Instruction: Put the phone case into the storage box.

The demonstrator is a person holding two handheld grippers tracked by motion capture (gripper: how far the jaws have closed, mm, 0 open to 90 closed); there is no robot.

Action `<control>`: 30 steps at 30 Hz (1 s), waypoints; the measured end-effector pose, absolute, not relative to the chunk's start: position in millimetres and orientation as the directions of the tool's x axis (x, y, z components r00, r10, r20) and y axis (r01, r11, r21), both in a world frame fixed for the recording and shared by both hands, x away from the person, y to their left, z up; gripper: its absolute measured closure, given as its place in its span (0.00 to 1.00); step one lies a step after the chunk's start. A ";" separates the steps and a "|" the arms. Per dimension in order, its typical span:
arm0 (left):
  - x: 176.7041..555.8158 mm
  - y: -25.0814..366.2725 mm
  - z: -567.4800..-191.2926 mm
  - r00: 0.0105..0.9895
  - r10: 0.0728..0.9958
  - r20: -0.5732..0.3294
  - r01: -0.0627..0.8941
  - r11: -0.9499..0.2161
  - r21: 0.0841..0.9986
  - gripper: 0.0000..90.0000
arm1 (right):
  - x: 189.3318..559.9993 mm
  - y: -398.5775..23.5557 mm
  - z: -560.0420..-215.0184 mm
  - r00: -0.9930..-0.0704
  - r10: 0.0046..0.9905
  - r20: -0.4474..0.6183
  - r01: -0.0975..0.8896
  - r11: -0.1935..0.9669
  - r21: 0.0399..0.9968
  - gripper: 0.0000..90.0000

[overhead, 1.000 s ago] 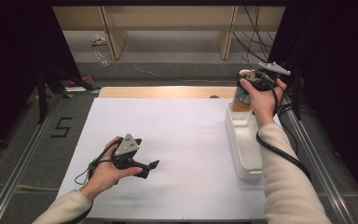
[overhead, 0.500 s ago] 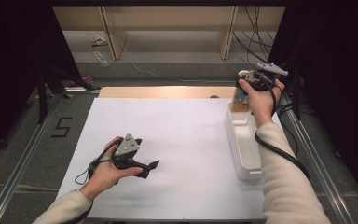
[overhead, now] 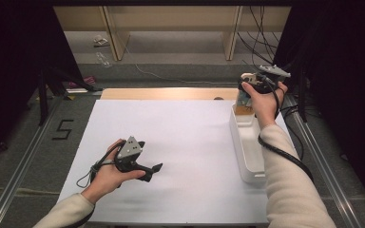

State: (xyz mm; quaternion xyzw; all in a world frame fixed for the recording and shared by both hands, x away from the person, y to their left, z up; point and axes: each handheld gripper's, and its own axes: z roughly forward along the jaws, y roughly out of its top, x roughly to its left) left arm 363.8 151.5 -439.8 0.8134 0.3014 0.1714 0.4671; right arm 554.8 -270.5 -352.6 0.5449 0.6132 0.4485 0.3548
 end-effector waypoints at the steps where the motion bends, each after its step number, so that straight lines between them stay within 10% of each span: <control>1: 363.8 151.5 -439.8 0.759 0.651 -0.003 0.330 -0.382 0.863 0.00 | 555.0 -270.2 -353.0 -0.156 0.986 0.052 0.352 0.006 0.936 0.13; 30: 363.7 151.0 -439.8 0.761 0.648 -0.003 0.330 -0.384 0.863 0.00 | 557.1 -267.2 -369.2 -0.158 0.986 0.045 0.378 0.018 0.926 0.13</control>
